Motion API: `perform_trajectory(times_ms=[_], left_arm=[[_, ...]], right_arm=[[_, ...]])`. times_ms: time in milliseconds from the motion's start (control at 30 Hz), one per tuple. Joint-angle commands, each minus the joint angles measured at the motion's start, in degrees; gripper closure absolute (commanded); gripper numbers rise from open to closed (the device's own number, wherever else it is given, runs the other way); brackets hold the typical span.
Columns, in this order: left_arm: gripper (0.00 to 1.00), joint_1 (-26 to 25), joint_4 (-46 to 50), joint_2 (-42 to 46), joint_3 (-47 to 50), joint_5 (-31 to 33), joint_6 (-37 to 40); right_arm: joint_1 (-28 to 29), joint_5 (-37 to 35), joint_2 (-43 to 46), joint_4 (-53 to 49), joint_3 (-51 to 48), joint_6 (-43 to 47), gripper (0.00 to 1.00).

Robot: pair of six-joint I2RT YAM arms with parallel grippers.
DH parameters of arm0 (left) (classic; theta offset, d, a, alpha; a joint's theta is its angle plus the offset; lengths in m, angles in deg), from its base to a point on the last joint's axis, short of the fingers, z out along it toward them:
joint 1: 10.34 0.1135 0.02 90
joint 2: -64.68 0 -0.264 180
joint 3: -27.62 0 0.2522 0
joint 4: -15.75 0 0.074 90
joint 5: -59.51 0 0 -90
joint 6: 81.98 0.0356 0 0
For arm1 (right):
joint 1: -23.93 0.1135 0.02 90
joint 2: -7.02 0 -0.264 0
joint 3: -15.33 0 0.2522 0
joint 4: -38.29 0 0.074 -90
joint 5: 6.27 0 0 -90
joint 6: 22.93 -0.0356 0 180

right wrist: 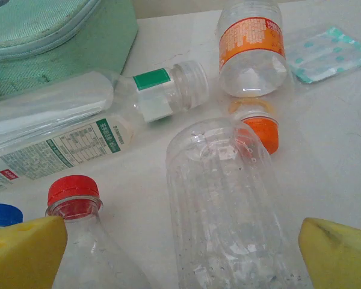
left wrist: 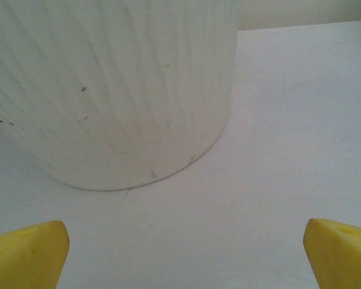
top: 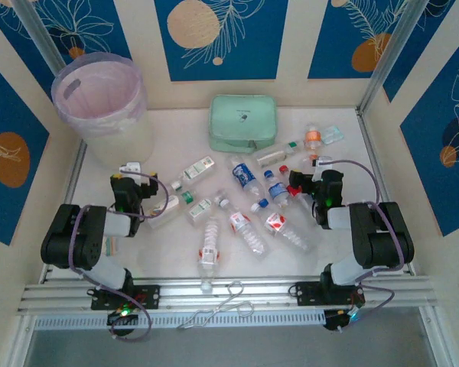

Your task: Put the plastic bottles in the bin

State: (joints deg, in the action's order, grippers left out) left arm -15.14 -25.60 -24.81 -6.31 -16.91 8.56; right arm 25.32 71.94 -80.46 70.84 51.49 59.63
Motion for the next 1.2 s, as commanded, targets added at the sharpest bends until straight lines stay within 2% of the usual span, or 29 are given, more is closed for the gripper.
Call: perform_trajectory(times_ms=[0,333,433,467,833,867,1000,1067,1167], left_arm=[[0.01,-0.4,-1.6,-0.3,-0.1,-0.7,0.3],[0.01,-0.4,-1.2,-0.3,-0.3,-0.8,0.3],[0.01,-0.4,-1.0,-0.3,-0.3,-0.8,0.2],[0.01,-0.4,-1.0,-0.3,-0.3,-0.8,0.3],[0.01,-0.3,-0.3,0.9,-0.5,-1.4,0.6],[0.00,-0.4,3.0,3.1,-1.2,-1.5,0.7],[0.01,-0.4,24.1,16.6,-8.0,-0.1,0.8],[0.01,-0.4,34.3,22.1,-12.3,0.1,-0.8],[0.01,-1.2,52.5,27.8,-19.5,-2.6,-8.3]], right_arm=[[-0.2,-0.5,0.3,1.5,0.6,0.0,0.01],[-0.1,-0.2,0.2,1.3,0.7,0.3,0.01],[-1.6,7.5,0.2,-0.8,1.9,1.5,0.01],[-1.7,7.8,0.2,-0.8,1.8,1.5,0.01],[-1.8,6.9,1.0,-1.2,2.2,0.7,0.01],[-1.7,6.1,2.9,-5.5,3.5,0.3,0.01],[-2.2,8.7,12.8,-34.1,15.5,-1.5,0.01],[-1.7,4.8,15.8,-45.0,20.4,-2.4,0.01],[-3.2,-1.1,18.3,-63.3,27.7,-8.1,0.01]])
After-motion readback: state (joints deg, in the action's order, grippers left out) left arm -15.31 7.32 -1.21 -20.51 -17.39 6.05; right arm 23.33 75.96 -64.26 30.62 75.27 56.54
